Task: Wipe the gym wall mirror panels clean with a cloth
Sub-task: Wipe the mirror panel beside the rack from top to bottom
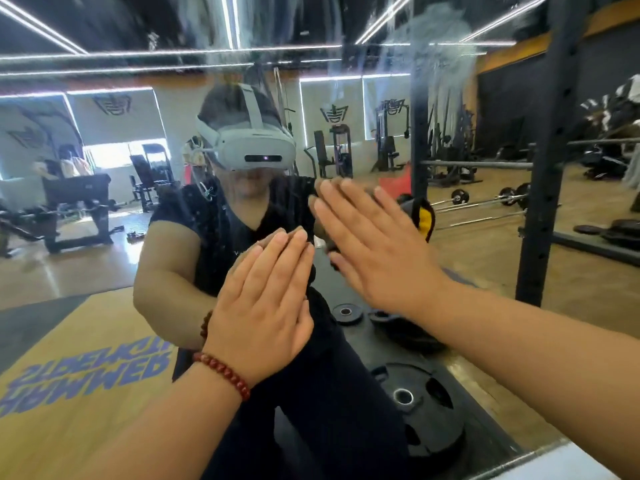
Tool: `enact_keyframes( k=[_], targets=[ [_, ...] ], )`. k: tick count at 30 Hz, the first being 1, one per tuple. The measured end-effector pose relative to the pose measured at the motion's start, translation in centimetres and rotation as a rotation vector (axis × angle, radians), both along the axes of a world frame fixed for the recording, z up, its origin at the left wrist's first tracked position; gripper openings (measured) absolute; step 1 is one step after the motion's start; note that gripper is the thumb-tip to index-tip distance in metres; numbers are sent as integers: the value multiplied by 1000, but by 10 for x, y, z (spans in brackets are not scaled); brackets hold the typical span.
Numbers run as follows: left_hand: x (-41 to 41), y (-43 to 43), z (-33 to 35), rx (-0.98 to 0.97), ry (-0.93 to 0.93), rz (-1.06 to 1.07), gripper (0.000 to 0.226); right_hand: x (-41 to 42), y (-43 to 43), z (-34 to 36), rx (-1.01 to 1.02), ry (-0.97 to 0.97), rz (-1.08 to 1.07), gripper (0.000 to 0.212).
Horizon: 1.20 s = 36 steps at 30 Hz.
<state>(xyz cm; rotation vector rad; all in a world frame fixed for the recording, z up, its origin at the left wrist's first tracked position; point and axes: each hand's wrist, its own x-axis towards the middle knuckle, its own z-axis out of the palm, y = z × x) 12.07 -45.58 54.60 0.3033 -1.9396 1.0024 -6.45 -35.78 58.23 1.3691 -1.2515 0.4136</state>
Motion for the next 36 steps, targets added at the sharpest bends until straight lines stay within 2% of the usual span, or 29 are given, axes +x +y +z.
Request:
enact_keyframes(
  k=[2, 4, 8, 11, 15, 17, 21, 23, 24, 27, 29, 33, 36],
  targets=[
    [3, 4, 9, 7, -8, -32, 55, -4, 7, -11, 106, 147, 17, 53],
    [8, 4, 30, 10, -3, -69, 52, -6, 5, 12, 126, 201, 32, 53],
    [9, -7, 95, -70, 104, -42, 55, 2, -11, 93, -51, -5, 52, 56],
    [3, -11, 123, -71, 139, -16, 62, 7, -15, 94, -133, -59, 55, 57],
    [-1, -13, 122, -59, 138, -5, 64, 11, -13, 60, -40, 29, 42, 59],
    [-1, -12, 121, -51, 139, -2, 64, 11, -15, 84, -21, 41, 58, 59],
    [-1, -9, 125, -50, 118, 6, 63, 10, -18, 162, -138, -84, 47, 60],
    [2, -8, 129, -47, 114, -15, 61, 11, -20, 166, -178, -131, 55, 60],
    [4, -7, 133, -52, 116, -26, 61, 10, -19, 155, -164, -113, 59, 61],
    [7, -9, 160, -67, 146, -24, 62, 3, -14, 114, 3, 99, 38, 61],
    [4, -11, 180, -86, 156, -1, 64, -4, -9, 127, 60, 146, 31, 60],
    [-1, -12, 194, -89, 133, 60, 68, -1, -8, 212, -100, -116, 29, 64],
    [1, -15, 189, -87, 127, 74, 69, 0, -10, 218, -145, -118, 16, 63]
  ],
)
